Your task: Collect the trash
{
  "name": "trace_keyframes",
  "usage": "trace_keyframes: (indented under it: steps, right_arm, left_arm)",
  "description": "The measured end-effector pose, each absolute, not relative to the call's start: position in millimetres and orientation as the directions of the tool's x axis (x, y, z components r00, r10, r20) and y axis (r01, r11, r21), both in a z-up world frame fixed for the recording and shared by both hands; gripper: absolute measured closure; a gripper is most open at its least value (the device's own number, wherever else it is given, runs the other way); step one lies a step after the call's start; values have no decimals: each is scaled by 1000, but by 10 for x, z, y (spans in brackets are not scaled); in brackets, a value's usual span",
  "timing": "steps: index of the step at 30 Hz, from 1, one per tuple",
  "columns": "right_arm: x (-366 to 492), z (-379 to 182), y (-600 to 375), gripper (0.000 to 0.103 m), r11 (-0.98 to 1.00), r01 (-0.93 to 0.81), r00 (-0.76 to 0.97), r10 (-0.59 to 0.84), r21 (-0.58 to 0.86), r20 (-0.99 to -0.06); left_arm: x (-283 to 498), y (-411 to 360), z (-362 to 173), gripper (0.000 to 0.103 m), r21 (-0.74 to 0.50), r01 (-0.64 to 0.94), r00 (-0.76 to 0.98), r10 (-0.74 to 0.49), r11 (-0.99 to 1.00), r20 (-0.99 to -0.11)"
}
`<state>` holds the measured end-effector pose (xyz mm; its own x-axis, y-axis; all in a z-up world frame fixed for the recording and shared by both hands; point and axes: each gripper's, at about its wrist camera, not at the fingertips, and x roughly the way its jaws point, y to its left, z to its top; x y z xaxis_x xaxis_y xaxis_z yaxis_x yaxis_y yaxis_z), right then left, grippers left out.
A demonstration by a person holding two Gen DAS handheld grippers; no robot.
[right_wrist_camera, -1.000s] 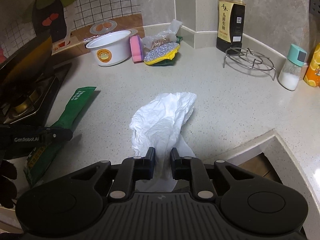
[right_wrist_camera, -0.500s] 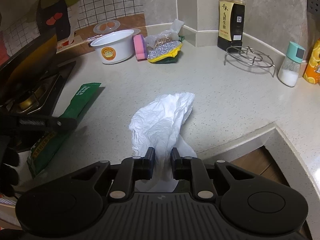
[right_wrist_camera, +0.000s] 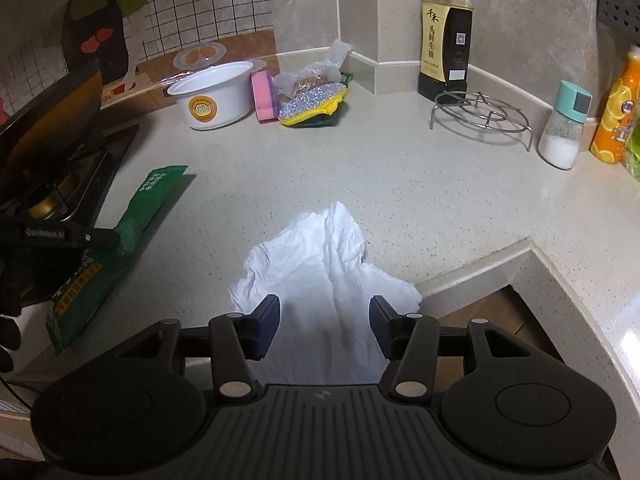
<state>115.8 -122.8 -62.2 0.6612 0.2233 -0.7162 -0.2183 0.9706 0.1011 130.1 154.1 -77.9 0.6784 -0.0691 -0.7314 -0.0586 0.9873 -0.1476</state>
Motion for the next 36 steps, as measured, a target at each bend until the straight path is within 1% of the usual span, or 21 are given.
trace_keyframes:
  steps: [2,4,7,10,14,22,27,32,36]
  right_arm:
    - [1149,-628,-1237,52,972,-213,660,220,102,-718]
    - [1144,-628,-1245,49,973,-208,661,217,102,-718]
    - [1133,-620,-1244,42,973,-205,669,217,103,-711]
    - [1141,-612,-1222,39,973,-209,673,217,100,-707]
    - [1176,-634,-1183,38,975,-207,673,206,87,-710]
    - [1259,-739,-1128,38,975,-199,654,205,95,-728]
    - [1315,-807,-1072,38,975,-206,650,198,81,-734]
    - [1330,-839,-1039,38,975,-211,656,196,72,-729]
    - [1343,-844,-1035,37,974,-214,658,199,73,-726]
  left_arm:
    - [1306,1532,-799,75,-143,-52,678,-71,988,-732]
    - [1311,1528,-797,74,-143,-42,676,-78,989,-733]
    - [1298,1505,-775,74,-172,-9,673,-121,985,-730]
    - [1306,1419,-776,74,-158,37,667,-142,987,-731]
    - [1317,1337,-809,74,-121,66,656,-134,990,-743]
    - [1306,1243,-748,74,-122,111,645,-164,986,-746]
    - [1303,1225,-736,74,-130,124,644,-179,984,-744]
    - [1248,1297,-657,74,-185,106,687,-207,977,-697]
    - [1257,1225,-708,74,-167,128,669,-209,978,-713]
